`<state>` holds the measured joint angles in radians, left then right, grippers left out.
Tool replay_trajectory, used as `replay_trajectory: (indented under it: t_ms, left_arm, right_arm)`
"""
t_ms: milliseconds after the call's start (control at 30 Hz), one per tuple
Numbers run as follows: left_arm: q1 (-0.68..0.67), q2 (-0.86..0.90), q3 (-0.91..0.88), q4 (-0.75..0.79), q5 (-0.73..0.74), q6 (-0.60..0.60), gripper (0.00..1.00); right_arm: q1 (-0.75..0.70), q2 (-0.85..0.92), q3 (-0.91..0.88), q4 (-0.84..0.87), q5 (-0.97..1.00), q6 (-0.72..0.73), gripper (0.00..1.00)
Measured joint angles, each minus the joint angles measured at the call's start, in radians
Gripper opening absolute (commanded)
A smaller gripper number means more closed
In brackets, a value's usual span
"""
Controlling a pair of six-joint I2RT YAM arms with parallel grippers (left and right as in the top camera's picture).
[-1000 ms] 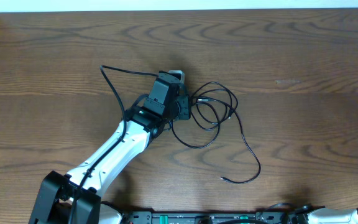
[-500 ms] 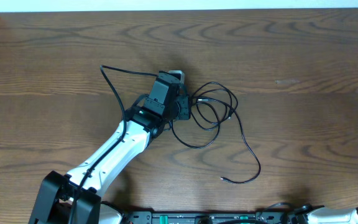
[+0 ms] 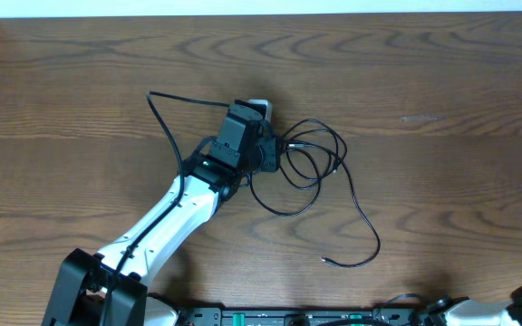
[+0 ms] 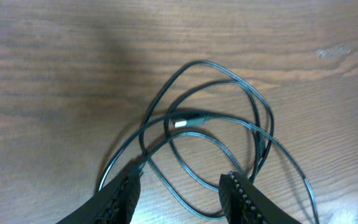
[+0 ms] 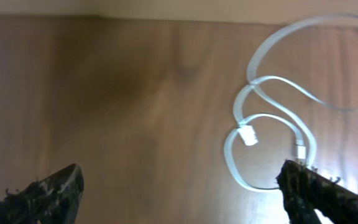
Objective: Untangle cables
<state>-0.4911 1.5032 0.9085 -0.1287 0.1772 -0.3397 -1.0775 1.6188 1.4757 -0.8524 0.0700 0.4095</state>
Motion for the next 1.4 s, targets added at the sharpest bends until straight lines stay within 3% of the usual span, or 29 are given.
replay_trajectory:
  t_ms: [200,467,1033,1400]
  left_arm:
    - [0.016,-0.021,0.0,0.009,0.0,0.009,0.5]
    - [0.081,-0.179,0.0,-0.005,-0.001,0.01,0.51]
    - [0.136,-0.499,0.0,-0.262,-0.132,0.031,0.52]
    - [0.136,-0.584,0.0,-0.496,-0.264,0.019,0.53]
  right_arm:
    - [0.183,-0.083,0.0,0.005,0.001,-0.041,0.99]
    - [0.418,-0.121,0.0,-0.019,0.004,-0.093,0.99]
    - [0.855,-0.19,0.0,-0.185,-0.076,-0.235,0.99]
    - [1.045,-0.197,0.0,-0.315,-0.303,-0.43,0.99]
